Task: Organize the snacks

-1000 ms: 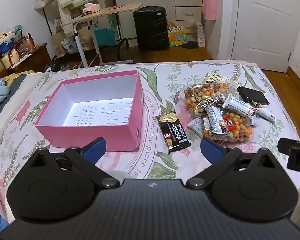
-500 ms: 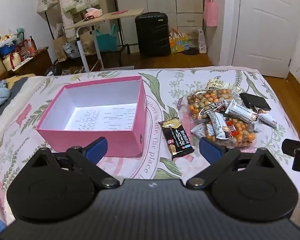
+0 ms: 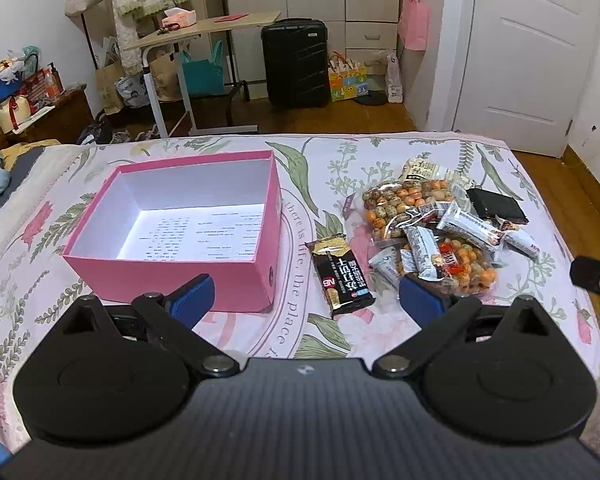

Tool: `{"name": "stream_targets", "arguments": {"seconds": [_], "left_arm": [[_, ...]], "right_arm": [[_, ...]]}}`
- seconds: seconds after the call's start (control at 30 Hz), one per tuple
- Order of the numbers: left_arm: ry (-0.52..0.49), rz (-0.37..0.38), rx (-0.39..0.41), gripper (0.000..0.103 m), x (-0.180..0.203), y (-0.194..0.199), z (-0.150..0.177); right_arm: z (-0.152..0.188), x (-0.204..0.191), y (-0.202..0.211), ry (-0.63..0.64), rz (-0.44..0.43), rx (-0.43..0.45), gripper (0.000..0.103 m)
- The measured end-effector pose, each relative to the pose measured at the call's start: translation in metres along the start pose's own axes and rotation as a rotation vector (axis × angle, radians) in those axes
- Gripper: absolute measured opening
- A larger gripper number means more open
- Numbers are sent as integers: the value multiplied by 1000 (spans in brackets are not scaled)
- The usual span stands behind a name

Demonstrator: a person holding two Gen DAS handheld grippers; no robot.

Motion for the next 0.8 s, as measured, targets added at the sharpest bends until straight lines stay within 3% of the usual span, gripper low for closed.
{"name": "stream_targets", "arguments": {"seconds": [0.4,0.8], "left_arm": [[-16,19,-49,101,4,3,3],[-12,16,-54,101,1,2,2]], "right_arm": [[8,4,-4,-41,-14,-45,102],[10,1,-4,-20,-8,-35,102]]}}
Point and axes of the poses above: each gripper's, at about its wrist camera, not at the fingertips, and y roughly against the way its jaws point, x to its right, z to its underside, the point moved 9 cm from there along -y, roughly the way its jaws point, and after that the axes turned 15 degrees about y, right-handed, at the moved point
